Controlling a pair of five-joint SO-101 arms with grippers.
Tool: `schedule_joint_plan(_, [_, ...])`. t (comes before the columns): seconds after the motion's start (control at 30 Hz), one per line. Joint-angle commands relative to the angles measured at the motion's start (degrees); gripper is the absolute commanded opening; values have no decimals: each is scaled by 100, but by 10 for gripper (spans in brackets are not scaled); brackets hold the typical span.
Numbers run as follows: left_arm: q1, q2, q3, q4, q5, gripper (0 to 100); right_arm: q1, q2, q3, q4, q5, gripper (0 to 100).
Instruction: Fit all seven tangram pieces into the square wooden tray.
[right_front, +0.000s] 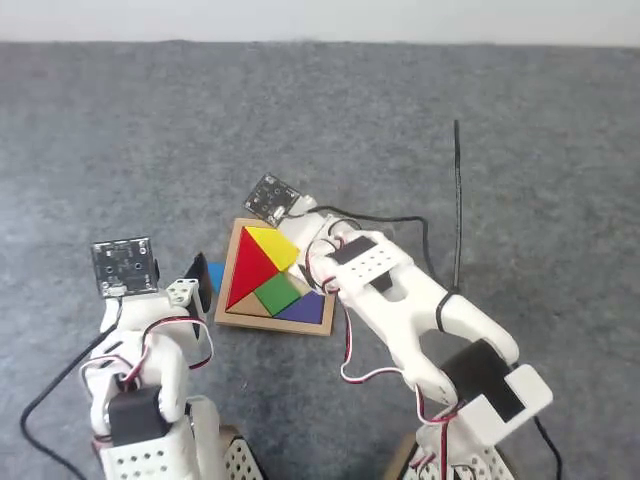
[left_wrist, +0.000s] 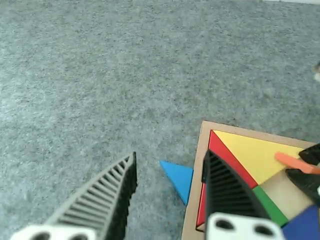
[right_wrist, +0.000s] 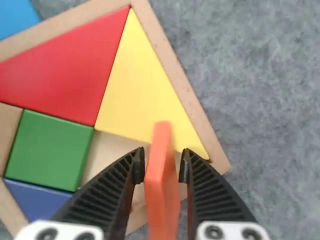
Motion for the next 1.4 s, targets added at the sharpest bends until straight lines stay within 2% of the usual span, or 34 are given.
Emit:
schedule_joint_plan(0.0, [-18,-53,-75,9,0,206,127,-92,-633,418,-53,119])
schedule_joint_plan(0.3, [-18,-53,-75,9,0,206,198,-92,-1582,1543,-62,117])
schedule_joint_plan(0.47, [-18,-53,-75,9,0,206,840,-75,-2154,2123,-18,112])
schedule_joint_plan(0.63, [-18,-53,-75,9,0,206,1437,-22,-1776,2132,0,3])
schedule_joint_plan(0.77, [-9,-53,-75,9,0,206,1411,-48,-1248,2114,475,6])
schedule_joint_plan(1.03, [-9,-53,-66,9,0,206,787,-40,-695,2141,492,7])
schedule_joint_plan(1.37, [-9,-53,-66,9,0,206,374,-31,-624,2149,466,7])
